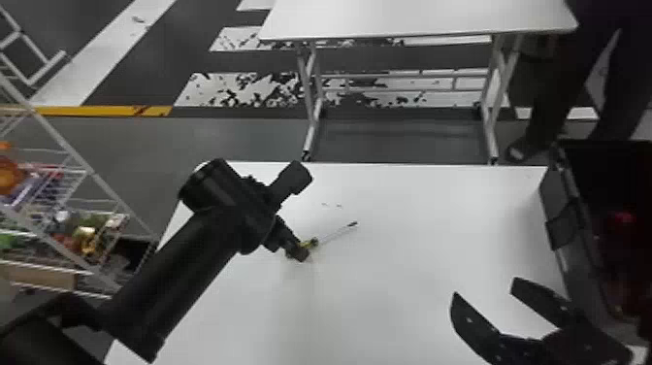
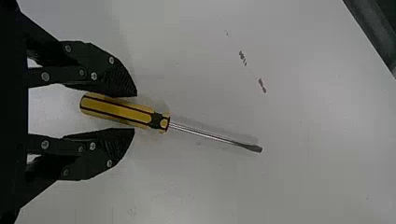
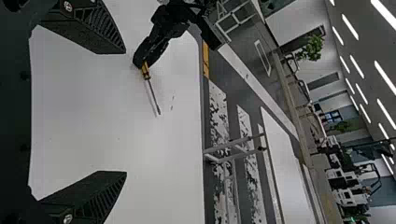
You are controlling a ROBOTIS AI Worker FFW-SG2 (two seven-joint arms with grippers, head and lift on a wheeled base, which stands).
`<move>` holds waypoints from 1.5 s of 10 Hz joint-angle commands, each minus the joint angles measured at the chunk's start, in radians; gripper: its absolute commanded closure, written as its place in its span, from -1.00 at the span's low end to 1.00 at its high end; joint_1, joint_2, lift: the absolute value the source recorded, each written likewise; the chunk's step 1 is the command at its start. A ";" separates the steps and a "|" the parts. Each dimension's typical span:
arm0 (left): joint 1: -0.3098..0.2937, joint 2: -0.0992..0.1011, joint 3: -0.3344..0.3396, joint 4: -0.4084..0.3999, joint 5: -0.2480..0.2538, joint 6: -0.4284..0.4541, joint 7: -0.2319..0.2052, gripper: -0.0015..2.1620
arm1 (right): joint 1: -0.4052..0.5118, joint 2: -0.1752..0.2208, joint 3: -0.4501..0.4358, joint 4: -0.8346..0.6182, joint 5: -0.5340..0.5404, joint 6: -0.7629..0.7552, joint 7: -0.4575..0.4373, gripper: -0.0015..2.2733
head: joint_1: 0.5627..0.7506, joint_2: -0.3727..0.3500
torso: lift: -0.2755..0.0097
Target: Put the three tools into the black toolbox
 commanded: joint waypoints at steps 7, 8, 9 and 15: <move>0.057 0.020 0.127 -0.190 0.061 0.178 -0.014 0.98 | -0.012 0.002 -0.006 0.013 -0.020 -0.003 0.000 -0.93 | 0.41 0.54 | 0.57; 0.087 0.020 0.191 -0.245 0.092 0.202 -0.027 0.98 | -0.026 0.002 -0.001 0.020 -0.019 0.009 -0.001 -0.93 | 0.41 0.54 | 0.57; 0.116 0.018 0.250 -0.297 0.123 0.224 -0.044 0.98 | -0.043 0.002 0.003 0.025 -0.013 0.027 -0.003 -0.93 | 0.41 0.52 | 0.57; 0.318 -0.143 0.501 -0.458 0.356 0.328 -0.126 0.98 | -0.145 -0.003 0.013 0.057 -0.011 0.165 -0.001 -0.93 | 0.41 0.28 | 0.57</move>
